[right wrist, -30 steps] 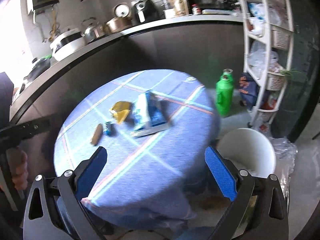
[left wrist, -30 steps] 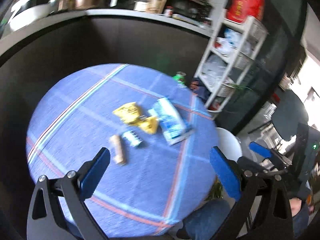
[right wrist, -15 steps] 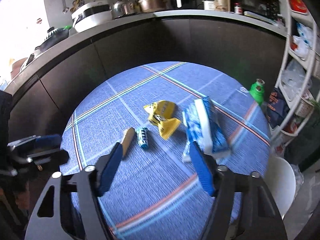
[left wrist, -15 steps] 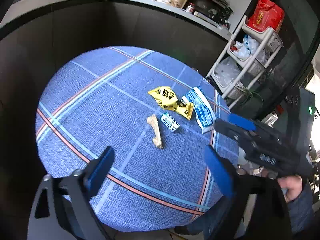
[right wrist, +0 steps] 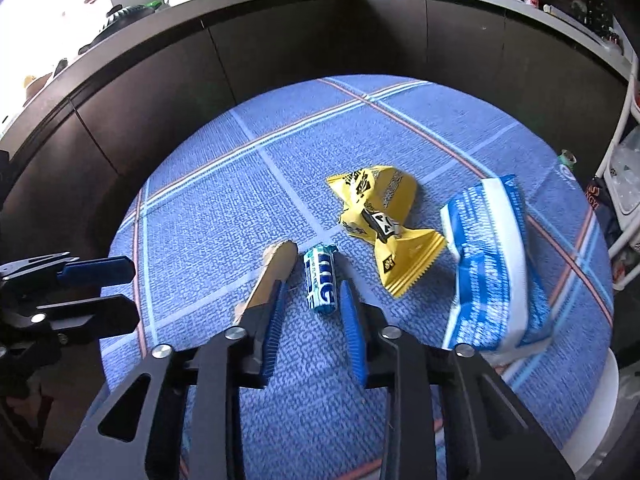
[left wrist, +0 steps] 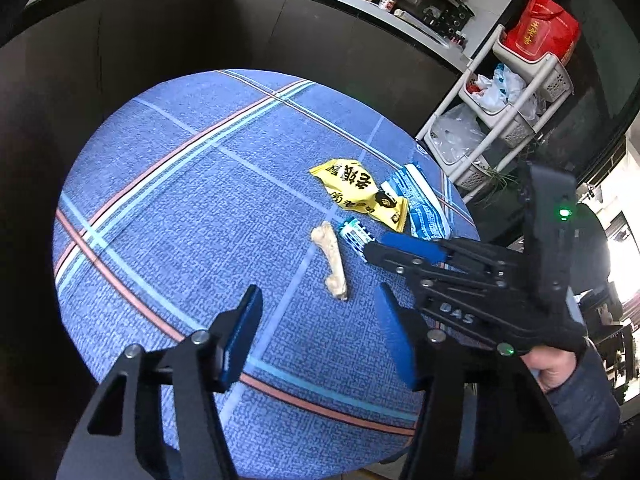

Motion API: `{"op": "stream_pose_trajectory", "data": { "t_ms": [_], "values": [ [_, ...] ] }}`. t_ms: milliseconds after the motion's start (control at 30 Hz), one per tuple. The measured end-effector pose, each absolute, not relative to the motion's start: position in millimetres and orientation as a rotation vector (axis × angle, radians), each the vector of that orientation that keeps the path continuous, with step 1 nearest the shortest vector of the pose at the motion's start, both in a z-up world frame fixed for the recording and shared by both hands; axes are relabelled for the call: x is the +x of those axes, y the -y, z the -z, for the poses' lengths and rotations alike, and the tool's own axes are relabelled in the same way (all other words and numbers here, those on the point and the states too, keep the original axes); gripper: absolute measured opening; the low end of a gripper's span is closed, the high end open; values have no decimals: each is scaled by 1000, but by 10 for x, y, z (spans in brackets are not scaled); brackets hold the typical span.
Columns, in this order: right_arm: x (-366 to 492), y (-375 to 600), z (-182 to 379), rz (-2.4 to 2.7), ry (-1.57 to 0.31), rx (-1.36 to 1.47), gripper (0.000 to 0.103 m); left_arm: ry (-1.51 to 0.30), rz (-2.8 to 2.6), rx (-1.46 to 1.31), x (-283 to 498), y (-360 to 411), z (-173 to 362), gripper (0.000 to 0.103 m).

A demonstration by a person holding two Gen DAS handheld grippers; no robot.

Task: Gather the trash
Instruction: 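Grasp the bone with the left gripper while the right grasps the blue mint tube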

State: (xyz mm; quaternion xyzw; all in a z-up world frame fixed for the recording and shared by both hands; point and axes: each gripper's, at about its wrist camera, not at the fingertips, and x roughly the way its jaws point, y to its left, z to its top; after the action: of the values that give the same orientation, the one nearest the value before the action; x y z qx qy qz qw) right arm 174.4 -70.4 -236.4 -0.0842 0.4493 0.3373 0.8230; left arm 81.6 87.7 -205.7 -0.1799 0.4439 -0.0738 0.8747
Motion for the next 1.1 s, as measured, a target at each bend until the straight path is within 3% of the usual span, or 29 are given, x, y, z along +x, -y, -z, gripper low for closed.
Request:
{"op": "stream_pose_trajectory", "data": {
  "t_ms": [67, 167, 667, 967, 1033, 1100],
  "values": [
    [1774, 692, 2408, -716, -961, -175, 7, -934, 168, -370, 877, -834, 2077, 55],
    [1780, 761, 2411, -718, -964, -161, 5, -936, 181, -362, 973, -746, 2105, 51],
    [1598, 1003, 2405, -699, -957, -140, 10, -1034, 136, -290, 1496, -439, 2470, 26],
    [1627, 944, 2486, -697, -970, -116, 14, -1035, 132, -295, 1509, -433, 2510, 24],
    [1623, 963, 2506, -697, -977, -101, 13, -1033, 119, -272, 1506, -436, 2524, 12],
    [1603, 988, 2465, -695, -975, -87, 10, -1033, 127, -288, 1499, -429, 2522, 11]
  ]
}}
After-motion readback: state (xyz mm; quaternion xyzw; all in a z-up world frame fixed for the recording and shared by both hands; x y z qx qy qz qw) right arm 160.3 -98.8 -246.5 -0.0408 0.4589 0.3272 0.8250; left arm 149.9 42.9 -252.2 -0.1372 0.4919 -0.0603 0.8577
